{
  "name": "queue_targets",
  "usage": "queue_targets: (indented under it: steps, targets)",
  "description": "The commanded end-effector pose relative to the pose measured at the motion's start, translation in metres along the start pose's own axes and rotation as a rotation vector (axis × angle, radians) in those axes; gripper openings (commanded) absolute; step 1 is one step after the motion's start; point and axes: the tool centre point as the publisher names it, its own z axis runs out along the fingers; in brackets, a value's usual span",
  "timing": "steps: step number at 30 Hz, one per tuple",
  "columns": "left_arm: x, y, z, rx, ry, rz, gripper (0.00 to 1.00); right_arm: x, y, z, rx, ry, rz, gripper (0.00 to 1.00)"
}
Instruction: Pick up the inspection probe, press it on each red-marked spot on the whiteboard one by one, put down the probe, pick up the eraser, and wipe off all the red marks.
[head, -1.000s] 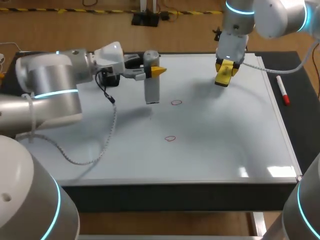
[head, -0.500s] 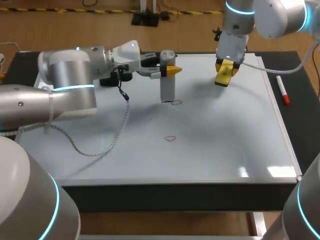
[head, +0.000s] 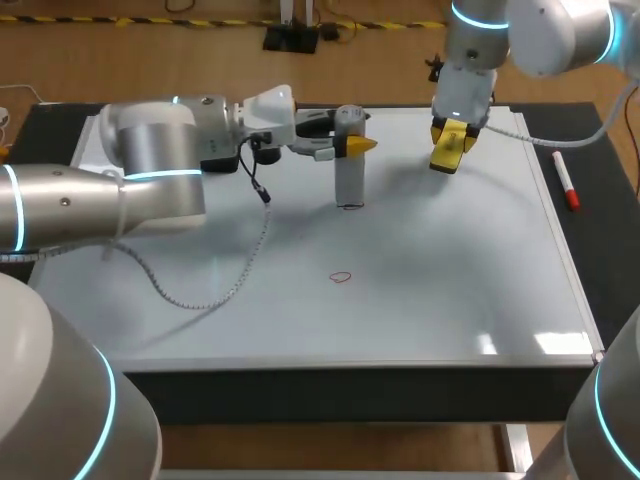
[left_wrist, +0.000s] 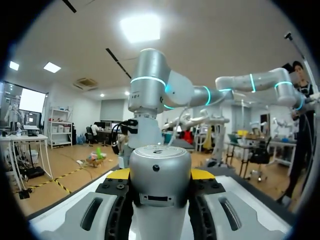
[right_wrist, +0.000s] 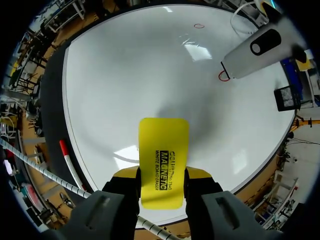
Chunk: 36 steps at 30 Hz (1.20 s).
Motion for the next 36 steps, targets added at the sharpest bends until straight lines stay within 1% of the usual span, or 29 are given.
queue_targets:
  steps: [1,36]
  targets:
    - [-0.003,0.004,0.003,0.004,0.009,-0.003,0.00,0.000,-0.001,-0.001,0.001,0.004,-0.002,0.00]
    - [0.000,0.017,0.007,-0.014,0.050,-0.020,0.00,0.000,-0.001,-0.001,0.001,0.004,-0.002,0.00]
